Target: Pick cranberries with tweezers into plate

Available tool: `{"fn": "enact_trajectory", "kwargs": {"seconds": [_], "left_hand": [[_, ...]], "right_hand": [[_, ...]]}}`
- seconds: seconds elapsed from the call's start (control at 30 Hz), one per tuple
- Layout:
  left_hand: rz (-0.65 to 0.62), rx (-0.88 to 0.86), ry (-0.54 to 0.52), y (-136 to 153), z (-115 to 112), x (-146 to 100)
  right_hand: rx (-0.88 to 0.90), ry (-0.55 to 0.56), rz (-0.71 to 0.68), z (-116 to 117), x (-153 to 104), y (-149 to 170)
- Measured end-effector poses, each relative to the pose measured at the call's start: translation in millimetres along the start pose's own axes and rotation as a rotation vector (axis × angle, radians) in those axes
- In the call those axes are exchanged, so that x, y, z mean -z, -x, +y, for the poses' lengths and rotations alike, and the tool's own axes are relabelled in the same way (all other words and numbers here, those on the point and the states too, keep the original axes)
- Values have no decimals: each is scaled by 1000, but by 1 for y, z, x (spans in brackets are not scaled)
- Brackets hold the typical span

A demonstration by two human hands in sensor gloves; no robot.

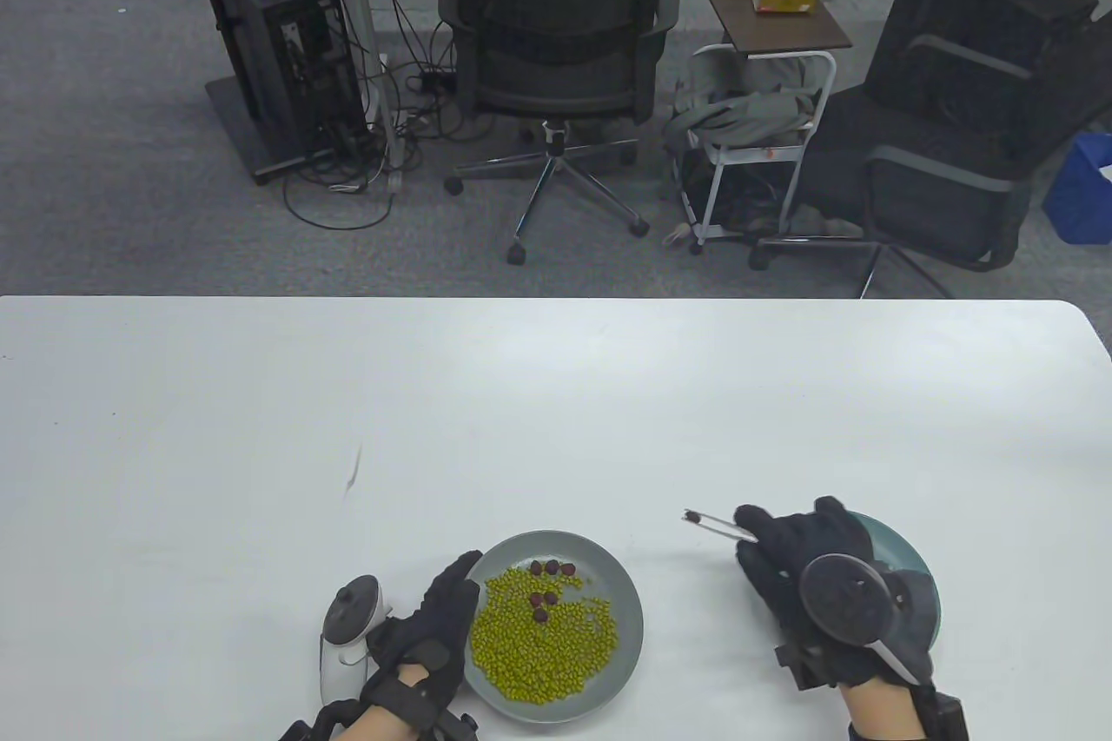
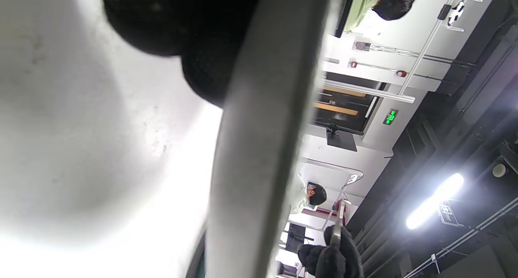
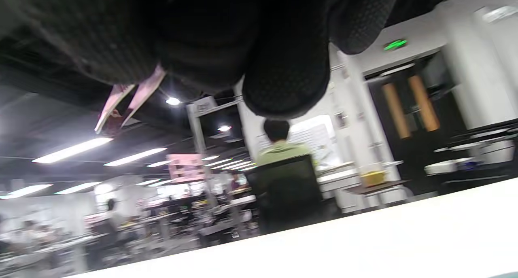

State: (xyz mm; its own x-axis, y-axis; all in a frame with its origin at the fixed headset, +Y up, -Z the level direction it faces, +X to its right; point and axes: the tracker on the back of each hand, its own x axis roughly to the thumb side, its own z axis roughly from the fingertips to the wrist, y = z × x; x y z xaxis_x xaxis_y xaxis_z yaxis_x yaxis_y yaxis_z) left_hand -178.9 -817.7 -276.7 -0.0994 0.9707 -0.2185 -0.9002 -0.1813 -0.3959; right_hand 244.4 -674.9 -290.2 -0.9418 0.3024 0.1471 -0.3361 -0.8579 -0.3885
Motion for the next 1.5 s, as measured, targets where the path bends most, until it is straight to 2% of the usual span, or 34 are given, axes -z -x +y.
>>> {"fn": "enact_trajectory", "kwargs": {"seconds": [0.1,0.23,0.3,0.43,0.63,0.7,0.8,0.93,1.0,1.17,1.33,1.5], "left_hand": [[-11,-8,1,0,1,-1],[-13,-15,-4,0,2,-1],[-12,-20,-6,0,2,-1],[-11,-33,-7,-1,3,-1],[-8,-30,-5,-1,2,-1],[-4,-34,-4,-1,2,-1],[1,-28,0,-1,1,0],[9,-18,-6,0,1,1],[12,-21,-5,0,0,1],[17,-27,-5,0,0,2],[17,-34,-5,-1,-1,2],[11,-34,-8,-1,-1,2]], "right_hand": [[-108,-15,162,-6,6,35],[-135,-227,371,-1,8,73],[-160,-269,441,5,8,87],[-204,-365,521,18,7,103],[-251,-442,566,33,8,111],[-268,-452,584,34,9,112],[-264,-411,598,29,10,110],[-205,-255,532,16,12,93],[-126,-163,441,12,14,70],[-73,-58,152,20,8,0],[-41,-84,-116,44,-11,-72],[-89,-120,-275,63,-26,-113]]}}
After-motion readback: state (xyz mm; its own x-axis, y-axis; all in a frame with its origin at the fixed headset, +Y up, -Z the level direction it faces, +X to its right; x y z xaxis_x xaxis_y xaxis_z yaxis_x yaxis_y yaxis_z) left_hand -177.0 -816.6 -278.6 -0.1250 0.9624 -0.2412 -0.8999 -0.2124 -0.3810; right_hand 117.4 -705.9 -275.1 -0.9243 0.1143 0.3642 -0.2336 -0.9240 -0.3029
